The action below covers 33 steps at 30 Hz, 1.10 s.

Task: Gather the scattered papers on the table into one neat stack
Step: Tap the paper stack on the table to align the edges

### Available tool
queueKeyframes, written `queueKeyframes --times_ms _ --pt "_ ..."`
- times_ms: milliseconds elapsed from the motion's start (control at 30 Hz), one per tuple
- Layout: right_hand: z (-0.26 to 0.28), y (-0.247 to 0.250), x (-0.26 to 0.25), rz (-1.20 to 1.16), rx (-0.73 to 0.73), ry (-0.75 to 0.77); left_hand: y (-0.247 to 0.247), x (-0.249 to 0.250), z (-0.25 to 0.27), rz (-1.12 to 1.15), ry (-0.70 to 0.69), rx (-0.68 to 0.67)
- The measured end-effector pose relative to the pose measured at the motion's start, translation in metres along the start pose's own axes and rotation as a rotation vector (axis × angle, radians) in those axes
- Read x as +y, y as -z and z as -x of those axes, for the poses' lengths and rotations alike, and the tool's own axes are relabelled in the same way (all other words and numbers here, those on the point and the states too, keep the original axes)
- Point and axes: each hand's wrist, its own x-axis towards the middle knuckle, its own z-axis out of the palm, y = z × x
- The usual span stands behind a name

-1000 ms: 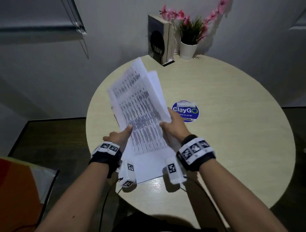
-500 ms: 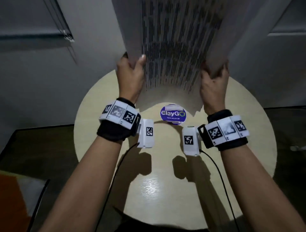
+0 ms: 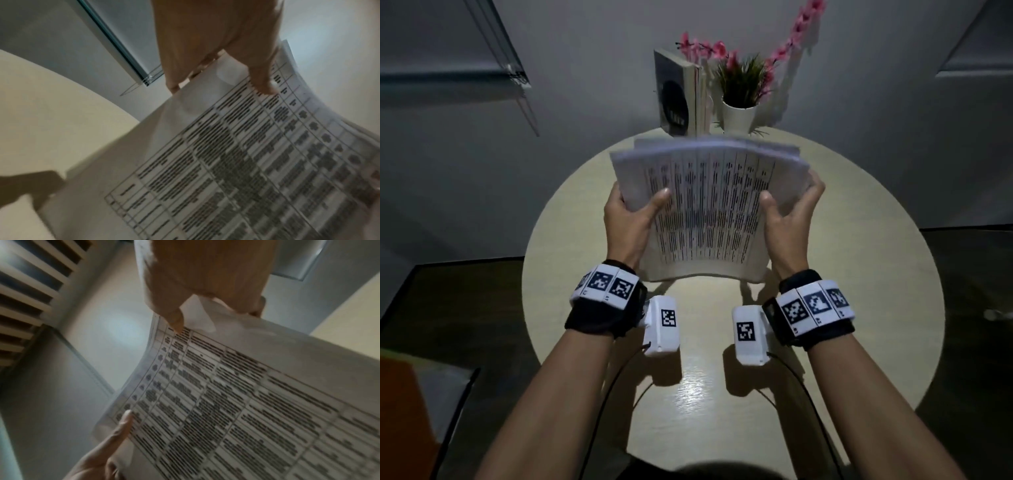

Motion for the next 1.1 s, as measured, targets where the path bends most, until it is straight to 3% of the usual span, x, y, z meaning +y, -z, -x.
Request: queueKeyframes --times_ms 133,267,400,500,567,633,700,800,866,1033,1100 --pt "-0.005 0.000 0.012 0.033 -0.104 -0.166 0.005 -0.009 0.003 -0.016 0.102 -0.086" --pt "-0.016 0.001 0.011 0.071 -0.069 -0.107 0.007 -0.009 0.001 -0.039 0.077 -0.061" --pt "-0.010 -0.013 0.011 0.256 -0.197 -0.036 -0.006 -0.019 0.008 -0.180 0.085 -0.075" --pt "-0.012 -0.024 -0.001 0.323 -0.102 0.127 -0.016 -0.011 0.002 -0.250 0.015 0.061" --pt "-0.023 -0.018 -0.014 0.205 0.008 0.180 -0.012 0.004 -0.006 -0.203 -0.046 0.114" --pt "-0.033 -0.005 -0.021 0.037 0.023 0.193 -0.002 0.014 -0.011 -0.119 -0.073 0.087" --pt "-0.034 0.006 -0.018 -0.046 -0.060 0.103 0.006 0.013 -0.010 -0.060 -0.037 -0.002" --pt "-0.023 0.007 -0.003 0.051 -0.188 -0.061 0.007 -0.009 0.001 -0.071 0.098 -0.112" --pt "-0.020 0.005 0.009 0.068 -0.169 -0.110 0.007 -0.019 0.006 -0.113 0.143 -0.134" --pt "-0.028 0.002 0.024 0.149 -0.101 -0.113 -0.003 -0.009 -0.007 -0.193 0.085 0.046" --pt "-0.028 0.009 0.042 0.216 0.013 -0.219 -0.007 -0.002 -0.010 -0.123 0.077 0.074"
